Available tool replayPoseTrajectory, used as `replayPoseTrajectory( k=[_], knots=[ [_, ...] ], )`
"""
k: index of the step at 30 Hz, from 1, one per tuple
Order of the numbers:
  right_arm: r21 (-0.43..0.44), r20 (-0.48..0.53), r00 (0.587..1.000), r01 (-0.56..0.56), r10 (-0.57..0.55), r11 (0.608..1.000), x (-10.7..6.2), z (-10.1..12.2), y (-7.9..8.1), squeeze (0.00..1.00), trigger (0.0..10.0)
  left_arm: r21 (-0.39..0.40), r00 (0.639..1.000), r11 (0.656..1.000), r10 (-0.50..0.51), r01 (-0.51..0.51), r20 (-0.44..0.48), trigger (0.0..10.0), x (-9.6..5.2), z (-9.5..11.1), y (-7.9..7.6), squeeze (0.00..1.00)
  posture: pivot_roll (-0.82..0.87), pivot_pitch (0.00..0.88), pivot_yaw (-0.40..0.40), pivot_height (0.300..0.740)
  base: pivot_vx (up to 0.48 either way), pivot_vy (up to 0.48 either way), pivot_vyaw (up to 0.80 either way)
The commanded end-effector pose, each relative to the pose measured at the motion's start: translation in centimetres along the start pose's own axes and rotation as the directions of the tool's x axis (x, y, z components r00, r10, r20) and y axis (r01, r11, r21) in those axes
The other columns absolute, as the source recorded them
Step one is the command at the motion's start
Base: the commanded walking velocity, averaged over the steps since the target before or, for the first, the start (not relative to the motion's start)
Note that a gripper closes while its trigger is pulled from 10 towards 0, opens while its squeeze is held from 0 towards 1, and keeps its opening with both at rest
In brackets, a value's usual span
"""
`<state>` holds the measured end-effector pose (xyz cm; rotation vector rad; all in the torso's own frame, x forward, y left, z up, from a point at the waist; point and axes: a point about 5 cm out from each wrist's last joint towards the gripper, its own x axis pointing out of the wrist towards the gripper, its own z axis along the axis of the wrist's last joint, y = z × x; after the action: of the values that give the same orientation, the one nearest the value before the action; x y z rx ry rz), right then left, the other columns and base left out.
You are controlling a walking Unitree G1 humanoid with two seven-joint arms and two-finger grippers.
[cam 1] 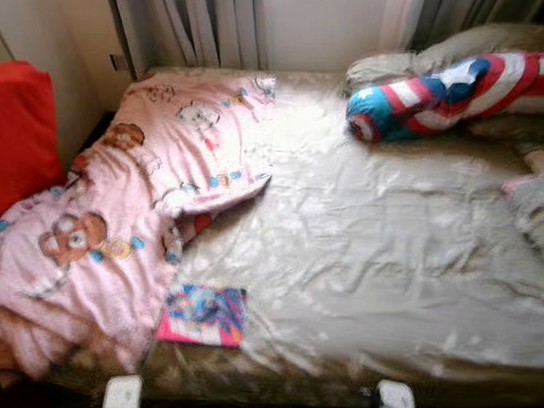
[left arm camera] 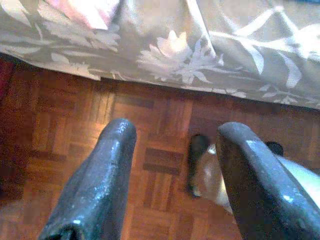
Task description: Clean up the room
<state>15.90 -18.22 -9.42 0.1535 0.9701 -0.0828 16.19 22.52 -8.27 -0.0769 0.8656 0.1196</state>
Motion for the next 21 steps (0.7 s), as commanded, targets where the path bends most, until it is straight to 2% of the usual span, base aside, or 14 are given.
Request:
replayPoseTrajectory(
  k=[1,21],
  knots=[
    [0.005,-0.004,1.0,-0.011,0.011,1.0,0.06,-0.08,0.56,0.0,10.0,0.017,1.0,1.0,0.015,-0.014,-0.02,10.0,-0.16,-0.24,0.72,0.0,0.01,0.083,0.003,0.74,0.0,0.398,0.0],
    [0.003,-0.005,1.0,-0.021,0.021,1.0,0.07,-0.25,0.98,0.0,10.0,0.03,1.0,1.0,0.011,-0.01,-0.019,10.0,-0.25,-0.37,0.85,0.0,0.01,0.075,0.01,0.74,0.0,0.374,0.0]
  ],
)
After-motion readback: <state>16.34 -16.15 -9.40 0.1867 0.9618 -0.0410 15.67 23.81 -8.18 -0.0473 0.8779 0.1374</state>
